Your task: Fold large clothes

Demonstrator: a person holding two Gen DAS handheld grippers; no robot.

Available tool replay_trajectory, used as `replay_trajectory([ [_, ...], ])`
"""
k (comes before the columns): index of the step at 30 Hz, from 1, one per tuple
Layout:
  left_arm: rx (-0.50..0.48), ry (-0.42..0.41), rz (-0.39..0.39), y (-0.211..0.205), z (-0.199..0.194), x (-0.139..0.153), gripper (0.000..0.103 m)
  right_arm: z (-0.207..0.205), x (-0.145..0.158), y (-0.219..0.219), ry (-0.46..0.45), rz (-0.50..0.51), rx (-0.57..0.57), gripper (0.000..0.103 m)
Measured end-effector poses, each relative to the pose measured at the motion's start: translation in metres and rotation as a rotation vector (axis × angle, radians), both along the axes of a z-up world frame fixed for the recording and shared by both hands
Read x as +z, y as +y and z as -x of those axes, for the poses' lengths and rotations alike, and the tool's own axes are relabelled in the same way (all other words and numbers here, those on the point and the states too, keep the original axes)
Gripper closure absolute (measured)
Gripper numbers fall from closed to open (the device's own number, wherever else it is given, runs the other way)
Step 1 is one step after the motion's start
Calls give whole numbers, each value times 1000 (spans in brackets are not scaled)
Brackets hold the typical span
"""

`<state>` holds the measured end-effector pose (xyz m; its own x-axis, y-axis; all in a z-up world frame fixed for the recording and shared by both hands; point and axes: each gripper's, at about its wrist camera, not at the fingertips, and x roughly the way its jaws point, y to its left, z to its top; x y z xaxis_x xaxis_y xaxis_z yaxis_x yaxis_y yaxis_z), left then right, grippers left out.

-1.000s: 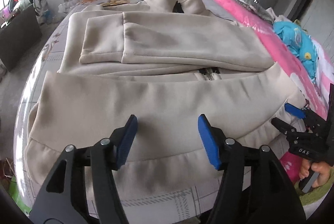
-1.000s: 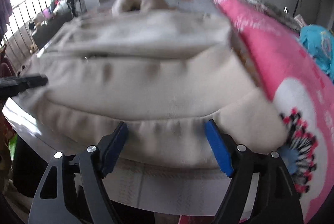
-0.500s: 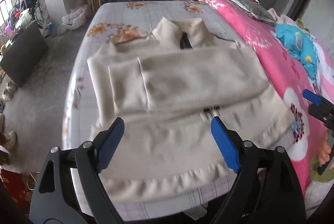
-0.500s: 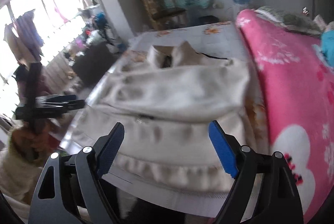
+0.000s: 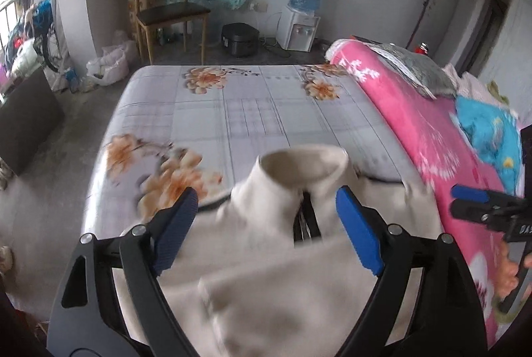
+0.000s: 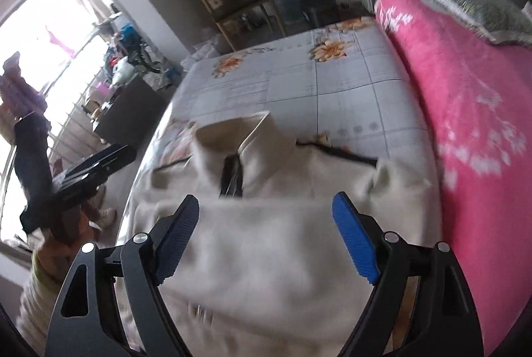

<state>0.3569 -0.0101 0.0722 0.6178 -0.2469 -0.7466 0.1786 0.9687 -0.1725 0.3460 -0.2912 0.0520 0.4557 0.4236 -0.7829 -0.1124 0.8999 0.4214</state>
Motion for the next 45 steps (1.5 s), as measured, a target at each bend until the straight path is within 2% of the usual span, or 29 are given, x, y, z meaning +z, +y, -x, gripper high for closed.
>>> replay_trajectory([
  [4,24,56,-18,-9,-48,-33,25,-57,-31,19,58,-5,6,25],
  [8,25,145,-24,-14,-78,-75,41,-97,-57,33,108,-7,18,27],
  [10,20,165,-15,-14,-84,-86,50,-111,-68,39,126,-1,32,27],
  [13,-6,190,8,-15,-85,-98,71,-125,-82,46,151,24,47,34],
  [14,-17,193,5,-16,-84,-99,80,-125,-84,47,155,31,46,40],
  [15,-25,190,0,-17,-82,-98,85,-125,-86,47,161,28,52,50],
  [16,-32,183,-4,-17,-81,-97,87,-124,-87,47,163,17,60,56],
  [18,-53,165,-14,-19,-73,-92,92,-117,-82,49,147,20,77,77],
  [21,-85,132,-30,-20,-58,-81,94,-103,-68,54,99,64,102,87],
  [25,-139,100,-54,-20,-34,-65,94,-73,-48,61,36,132,149,89],
  [29,-218,103,-99,-20,2,-59,94,-30,-38,70,-19,240,222,90],
  [33,-266,122,-131,-18,35,-66,94,10,-48,71,-30,319,279,90],
  [38,-261,144,-157,-14,56,-97,91,40,-86,69,14,387,304,90],
  [41,-268,126,-153,-10,64,-102,90,49,-75,68,-17,390,330,86],
  [43,-270,123,-137,-7,66,-97,88,55,-56,65,-26,323,352,80],
  [45,-278,112,-116,-3,70,-90,78,58,-36,67,-74,283,373,75],
])
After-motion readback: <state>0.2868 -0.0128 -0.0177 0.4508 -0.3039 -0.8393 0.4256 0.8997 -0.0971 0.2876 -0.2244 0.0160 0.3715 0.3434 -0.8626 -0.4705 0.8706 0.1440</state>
